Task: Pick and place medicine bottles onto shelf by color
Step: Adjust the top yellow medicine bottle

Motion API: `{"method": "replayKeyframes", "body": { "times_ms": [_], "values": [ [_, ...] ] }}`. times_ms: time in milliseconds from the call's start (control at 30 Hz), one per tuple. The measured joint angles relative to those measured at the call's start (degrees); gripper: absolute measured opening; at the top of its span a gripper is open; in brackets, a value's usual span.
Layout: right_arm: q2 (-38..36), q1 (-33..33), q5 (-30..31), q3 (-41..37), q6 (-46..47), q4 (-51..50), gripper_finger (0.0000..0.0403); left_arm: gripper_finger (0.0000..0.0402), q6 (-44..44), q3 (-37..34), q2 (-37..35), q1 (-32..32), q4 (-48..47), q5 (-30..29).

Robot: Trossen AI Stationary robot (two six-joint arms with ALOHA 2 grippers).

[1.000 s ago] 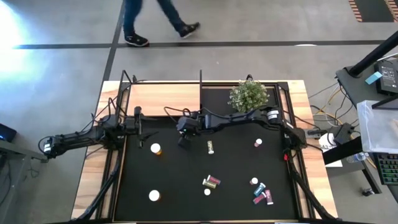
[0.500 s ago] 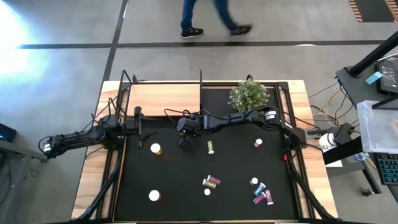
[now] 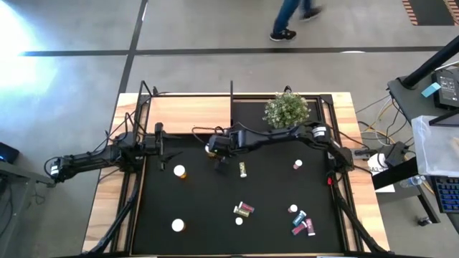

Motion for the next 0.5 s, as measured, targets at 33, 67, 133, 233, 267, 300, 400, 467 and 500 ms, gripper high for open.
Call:
{"method": "replayKeyframes", "body": {
  "times_ms": [33, 67, 133, 233, 267, 300, 400, 467, 500],
  "values": [
    [-0.5, 0.2, -1.4, 0.0, -0.5, -1.5, 0.0333, 0.0235, 0.0, 0.0, 0.0, 0.0, 0.0, 0.0],
    [-1.0, 0.5, -2.8, 0.0, -0.7, -2.8, 0.0335, 0.0235, 0.0, 0.0, 0.0, 0.0, 0.0, 0.0],
    [-2.2, 1.0, -4.2, 0.0, -1.0, -6.2, 0.0338, 0.0235, 0.0, 0.0, 0.0, 0.0, 0.0, 0.0],
    [-3.0, 1.9, -4.1, 0.0, 0.8, -11.3, 0.0343, 0.0235, 0.0, 0.0, 0.0, 0.0, 0.0, 0.0],
    [-3.1, 2.1, -4.1, 0.0, 1.7, -13.2, 0.0345, 0.0235, 0.0, 0.0, 0.0, 0.0, 0.0, 0.0],
    [-3.1, 2.3, -4.1, 0.0, 2.4, -15.0, 0.0347, 0.0235, 0.0, 0.0, 0.0, 0.0, 0.0, 0.0],
    [-3.3, 2.8, -4.1, 0.0, 4.8, -20.4, 0.0351, 0.0235, 0.0, 0.0, 0.0, 0.0, 0.0, 0.0],
    [-3.3, 3.0, -4.7, 0.0, 5.0, -23.3, 0.0353, 0.0235, 0.0, 0.0, 0.0, 0.0, 0.0, 0.0],
    [-3.3, 3.0, -5.4, 0.0, 4.8, -24.4, 0.0354, 0.0235, 0.0, 0.0, 0.0, 0.0, 0.0, 0.0]
  ]
}}
